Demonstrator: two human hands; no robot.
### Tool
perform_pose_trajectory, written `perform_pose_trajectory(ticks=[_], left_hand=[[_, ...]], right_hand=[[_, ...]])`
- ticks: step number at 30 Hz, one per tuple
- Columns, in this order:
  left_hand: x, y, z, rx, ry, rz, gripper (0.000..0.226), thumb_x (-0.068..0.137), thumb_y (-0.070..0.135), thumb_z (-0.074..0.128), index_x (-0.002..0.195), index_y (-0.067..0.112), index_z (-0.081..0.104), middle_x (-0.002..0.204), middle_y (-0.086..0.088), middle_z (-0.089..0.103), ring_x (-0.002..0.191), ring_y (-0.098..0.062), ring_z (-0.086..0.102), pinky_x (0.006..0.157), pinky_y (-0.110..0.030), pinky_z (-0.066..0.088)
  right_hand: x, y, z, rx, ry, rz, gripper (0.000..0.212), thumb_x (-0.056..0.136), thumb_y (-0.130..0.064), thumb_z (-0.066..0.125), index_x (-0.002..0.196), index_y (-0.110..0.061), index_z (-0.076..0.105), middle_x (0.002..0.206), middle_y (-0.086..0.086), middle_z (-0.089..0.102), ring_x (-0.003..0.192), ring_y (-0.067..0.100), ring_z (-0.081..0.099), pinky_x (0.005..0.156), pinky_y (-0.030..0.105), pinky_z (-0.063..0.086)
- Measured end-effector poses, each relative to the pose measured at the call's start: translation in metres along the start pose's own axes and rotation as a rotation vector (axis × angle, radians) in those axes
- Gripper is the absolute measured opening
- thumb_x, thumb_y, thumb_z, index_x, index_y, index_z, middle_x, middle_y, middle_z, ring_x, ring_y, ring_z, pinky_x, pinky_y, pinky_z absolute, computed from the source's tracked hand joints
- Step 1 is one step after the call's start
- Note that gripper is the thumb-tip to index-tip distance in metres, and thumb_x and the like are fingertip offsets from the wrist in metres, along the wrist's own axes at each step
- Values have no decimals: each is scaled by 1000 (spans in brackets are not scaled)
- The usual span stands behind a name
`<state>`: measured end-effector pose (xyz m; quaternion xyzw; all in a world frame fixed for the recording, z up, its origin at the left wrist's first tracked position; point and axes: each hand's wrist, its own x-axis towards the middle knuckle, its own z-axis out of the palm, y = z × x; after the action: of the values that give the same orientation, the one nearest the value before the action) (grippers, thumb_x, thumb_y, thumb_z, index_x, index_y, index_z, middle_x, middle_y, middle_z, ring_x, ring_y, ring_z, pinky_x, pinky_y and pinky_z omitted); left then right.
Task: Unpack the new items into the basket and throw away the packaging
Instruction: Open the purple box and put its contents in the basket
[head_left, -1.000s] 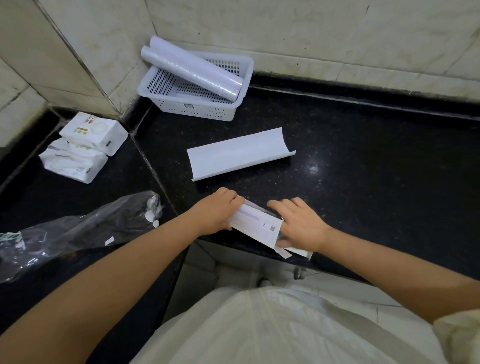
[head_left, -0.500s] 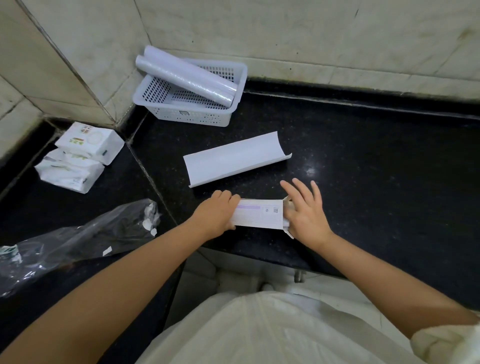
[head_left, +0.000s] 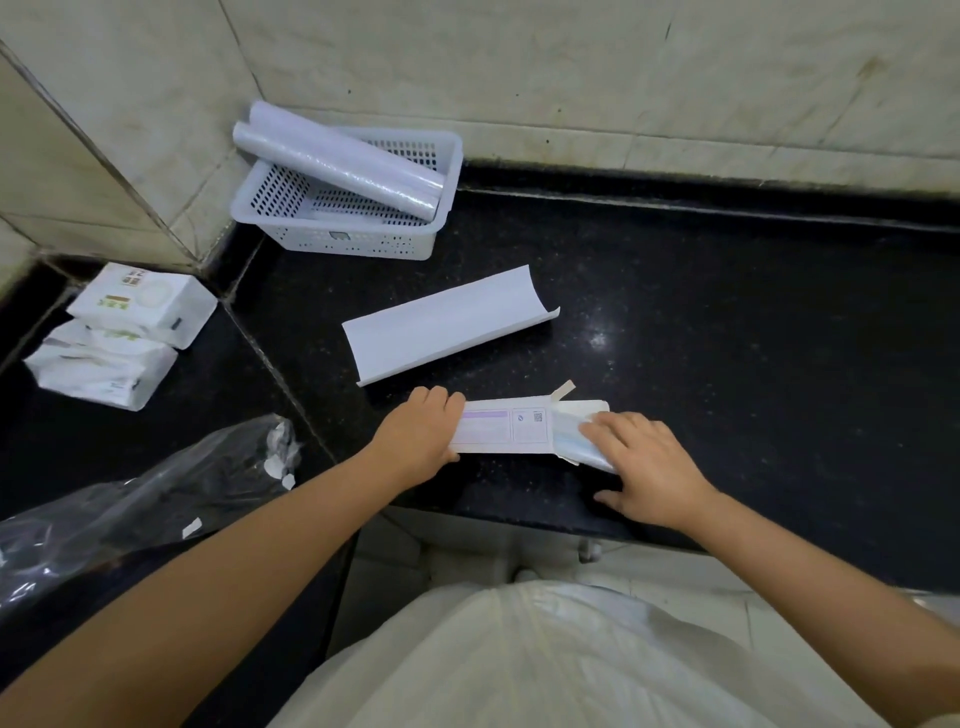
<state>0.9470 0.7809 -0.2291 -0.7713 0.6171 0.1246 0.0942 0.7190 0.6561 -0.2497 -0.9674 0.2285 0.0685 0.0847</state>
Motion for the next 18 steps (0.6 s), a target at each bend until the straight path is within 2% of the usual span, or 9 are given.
perform_pose_trajectory(ticks=[1,3,6,8,10,12,18], left_hand=[[0,0,0,11,2,9,66,87,33,60,138,8,27,133,-10,42,120,-24,40,94,-32,44],[0,1,2,41,-3,28,66,87,33,59,139,7,27,133,-10,42,120,-24,41,94,-32,44],[0,2,3,70,0,41,65,88,34,58,138,7,27,132,-10,43,119,-24,42,93,-32,44],[1,1,3,77,-1,41,65,88,34,58,139,7,27,132,-10,44,119,-24,42,94,-32,44],[2,0,3,71,-5,27,64,88,34,58,139,8,27,133,-9,44,119,-24,42,93,-31,44],[3,0,3,66,-10,17,65,88,33,58,139,9,27,134,-9,43,120,-24,42,92,-30,44],[6,-7,1,6,-42,-49,70,87,32,60,142,10,23,138,-8,40,124,-24,39,95,-31,44]], right_hand=[[3,-2,-2,-7,-85,35,74,74,-40,67,136,-19,34,141,2,40,124,25,40,98,34,32],[10,-9,-4,-28,-167,77,69,75,-45,63,133,-21,34,132,2,48,118,25,45,95,34,34],[23,-23,-1,-75,-244,143,62,78,-28,61,130,-13,31,120,10,54,109,28,51,88,35,41],[30,-28,2,13,-278,227,62,78,-19,60,131,-10,30,120,14,53,108,32,51,86,37,45],[36,-29,3,160,-265,297,64,78,-14,60,134,-11,28,122,16,50,107,34,52,87,39,46],[38,-28,3,183,-246,312,63,78,-9,57,134,-11,27,122,18,50,104,35,55,83,39,47],[29,-5,-8,-64,-224,309,41,79,-11,52,118,-8,40,113,12,59,99,29,59,72,32,43]])
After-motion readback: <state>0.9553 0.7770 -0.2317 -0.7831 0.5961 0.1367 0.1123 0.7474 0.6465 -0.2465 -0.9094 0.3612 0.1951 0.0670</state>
